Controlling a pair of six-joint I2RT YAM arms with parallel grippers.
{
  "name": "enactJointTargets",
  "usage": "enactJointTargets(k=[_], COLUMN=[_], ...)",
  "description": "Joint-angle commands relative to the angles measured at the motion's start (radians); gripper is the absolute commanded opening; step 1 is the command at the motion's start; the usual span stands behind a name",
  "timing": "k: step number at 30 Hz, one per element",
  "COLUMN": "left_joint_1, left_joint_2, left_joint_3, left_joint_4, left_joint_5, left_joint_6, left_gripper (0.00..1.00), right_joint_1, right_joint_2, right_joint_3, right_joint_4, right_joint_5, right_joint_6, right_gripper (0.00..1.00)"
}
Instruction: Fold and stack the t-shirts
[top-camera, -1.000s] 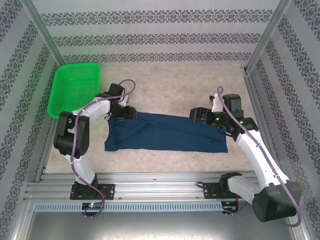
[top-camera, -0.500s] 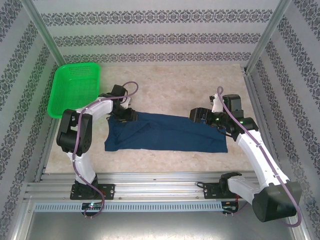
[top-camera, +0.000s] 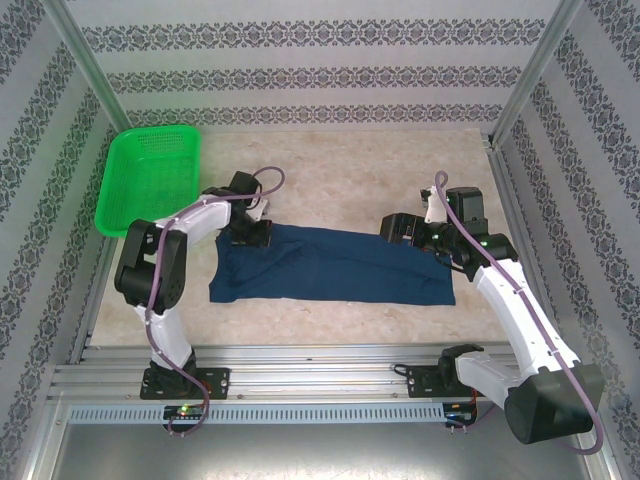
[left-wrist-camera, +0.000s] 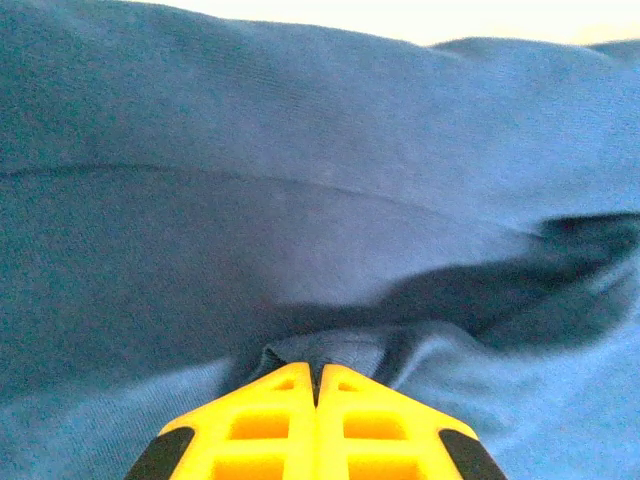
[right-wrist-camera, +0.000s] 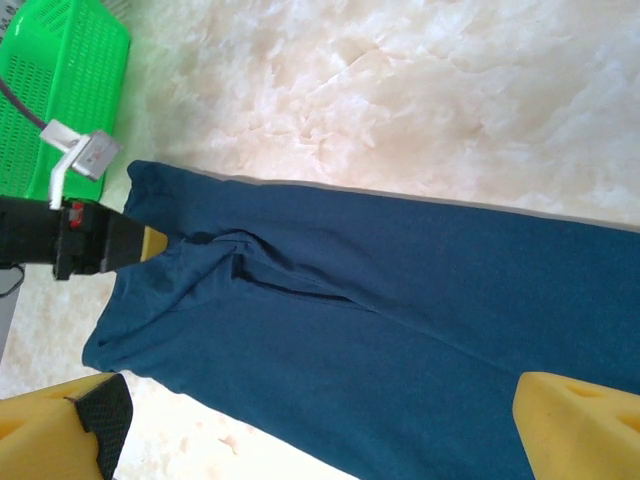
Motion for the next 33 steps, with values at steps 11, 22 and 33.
enactJointTargets(k=[11,22,33], left_joint_1=[-0.175,-0.254,-0.343], left_joint_2=[-0.272,-0.356,-0.387], left_joint_3=[-0.28,-0.424,-0.461], left_joint_4=[0.083,0.183,0.247], left_joint_5=[0.022,0.053,0.101], left_joint_6=[-0.065,-0.131,-0.223], left_gripper=[0.0,0.01,0.4], right_joint_1=[0.001,0.0,-0.001], right_joint_2=[0.044,0.051,0.083], right_joint_3=[0.042,0.015,0.0], right_joint_4=[0.016,0.013,0.01], right_joint_5=[0.025,0.046,0.051], right_joint_6=[0.014,0.025,0.031], right_gripper=[0.98,0.98,0.98])
